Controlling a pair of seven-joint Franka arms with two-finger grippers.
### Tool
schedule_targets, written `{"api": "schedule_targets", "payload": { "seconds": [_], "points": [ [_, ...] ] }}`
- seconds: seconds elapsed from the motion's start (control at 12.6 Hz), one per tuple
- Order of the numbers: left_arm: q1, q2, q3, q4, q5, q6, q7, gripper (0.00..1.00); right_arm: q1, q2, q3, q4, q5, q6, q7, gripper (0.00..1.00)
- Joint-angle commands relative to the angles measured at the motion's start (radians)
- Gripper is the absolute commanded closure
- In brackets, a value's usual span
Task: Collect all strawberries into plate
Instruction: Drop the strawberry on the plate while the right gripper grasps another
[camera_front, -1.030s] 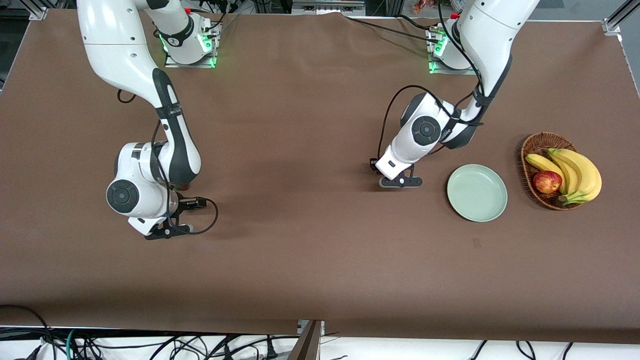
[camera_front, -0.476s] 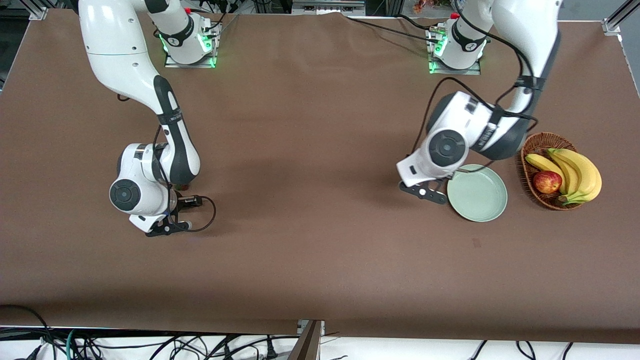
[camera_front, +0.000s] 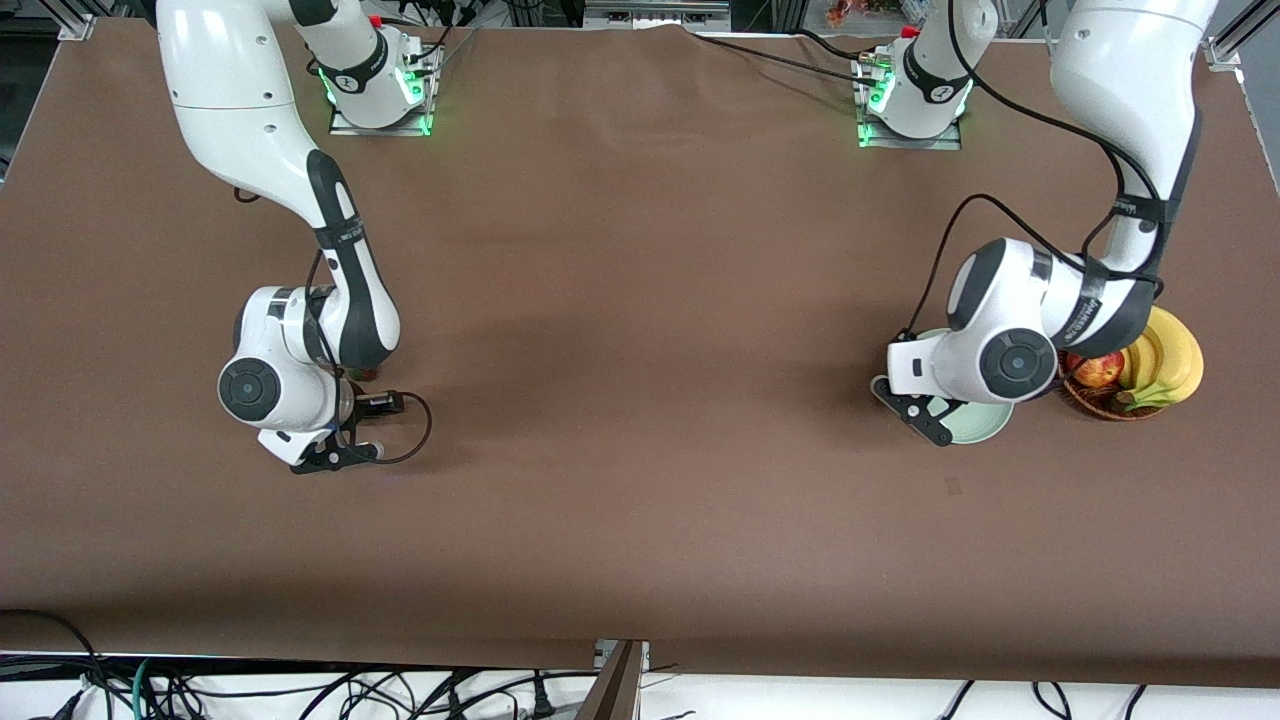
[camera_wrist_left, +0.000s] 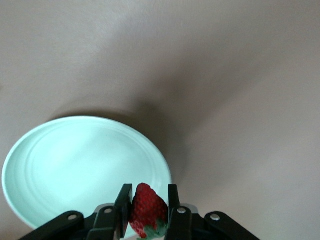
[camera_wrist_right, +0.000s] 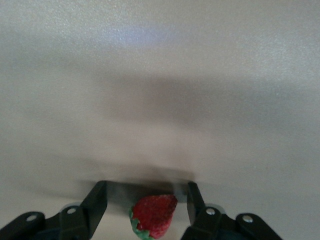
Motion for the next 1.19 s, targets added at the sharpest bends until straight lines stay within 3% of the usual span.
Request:
{"api": "schedule_targets", "payload": {
  "seconds": [0.0,0.08,0.16,0.24,0.32,0.48,0.95,1.03,1.11],
  "points": [
    [0.046,0.062,-0.015,0.011,0.018,0.062,0.163,0.80,-0.004,-0.023,0.005,-0.018,-0.008,-0.002,-0.010,0.34],
    [0.057,0.073,-0.015,0.011,0.018,0.064,0.172,0.69,-0.004,-0.023,0.005,-0.016,-0.008,-0.002,-0.010,0.37],
    [0.054,0.073,-0.016,0.011,0.017,0.062,0.163,0.01,-0.006,-0.023,0.005,-0.015,-0.008,-0.003,-0.015,0.55],
    [0.049,0.073,-0.018,0.011,0.006,0.062,0.162,0.00,-0.004,-0.027,0.005,-0.016,-0.008,-0.009,-0.021,0.73],
    [0.052,0.072,-0.019,0.011,0.003,0.062,0.156,0.00,-0.006,-0.029,0.005,-0.015,-0.005,-0.023,-0.021,0.84],
    [0.052,0.067,-0.024,0.013,0.003,0.058,0.155,0.00,-0.004,-0.036,0.007,-0.013,0.000,-0.031,-0.015,0.92],
    [0.049,0.053,-0.029,0.019,0.003,0.050,0.160,0.00,0.007,-0.046,0.010,-0.007,0.009,-0.061,0.008,0.93],
    [0.051,0.047,-0.029,0.018,0.003,0.048,0.157,0.00,0.007,-0.056,0.010,-0.007,0.009,-0.083,0.008,0.91],
    [0.051,0.041,-0.029,0.019,0.002,0.039,0.157,0.00,0.007,-0.073,0.010,-0.009,0.009,-0.122,0.011,0.74]
  ]
}}
